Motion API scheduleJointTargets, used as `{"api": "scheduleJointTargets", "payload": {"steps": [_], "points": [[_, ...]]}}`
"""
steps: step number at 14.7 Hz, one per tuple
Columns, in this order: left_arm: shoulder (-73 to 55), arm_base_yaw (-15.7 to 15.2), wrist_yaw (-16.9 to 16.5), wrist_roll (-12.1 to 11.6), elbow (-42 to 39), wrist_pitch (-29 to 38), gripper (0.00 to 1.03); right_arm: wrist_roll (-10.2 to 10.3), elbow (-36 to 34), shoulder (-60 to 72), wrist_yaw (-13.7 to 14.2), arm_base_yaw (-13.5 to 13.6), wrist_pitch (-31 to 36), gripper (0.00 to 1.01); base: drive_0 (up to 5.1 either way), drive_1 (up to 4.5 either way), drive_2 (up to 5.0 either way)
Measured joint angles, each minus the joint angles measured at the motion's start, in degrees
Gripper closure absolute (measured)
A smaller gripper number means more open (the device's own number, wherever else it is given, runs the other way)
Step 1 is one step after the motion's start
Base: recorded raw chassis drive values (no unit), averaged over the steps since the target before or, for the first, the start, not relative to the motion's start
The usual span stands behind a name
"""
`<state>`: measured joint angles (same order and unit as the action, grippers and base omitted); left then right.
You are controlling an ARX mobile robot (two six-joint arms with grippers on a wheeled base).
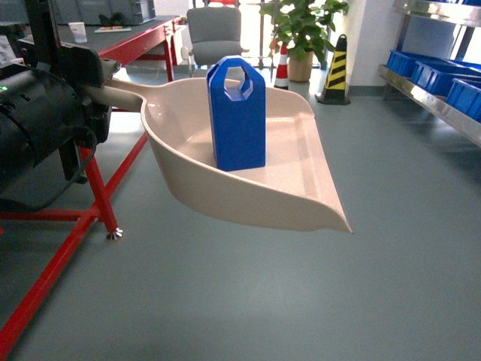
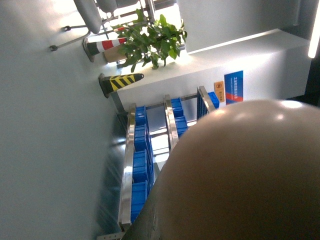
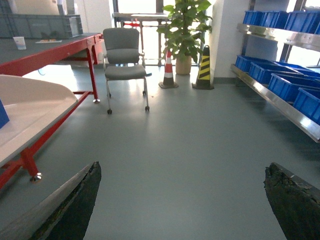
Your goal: Place part in tray to right shelf
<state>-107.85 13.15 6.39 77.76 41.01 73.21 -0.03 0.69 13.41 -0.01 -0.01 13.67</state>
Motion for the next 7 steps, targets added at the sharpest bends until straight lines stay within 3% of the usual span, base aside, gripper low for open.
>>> {"api": "scheduleJointTargets", "payload": {"steps": [7], "points": [[0.00,0.00,0.00,0.02,0.00,0.00,0.91,0.00,0.00,-0.02,0.00,0.00,0.22,0.03,0.0,4.35,-4.3]]}}
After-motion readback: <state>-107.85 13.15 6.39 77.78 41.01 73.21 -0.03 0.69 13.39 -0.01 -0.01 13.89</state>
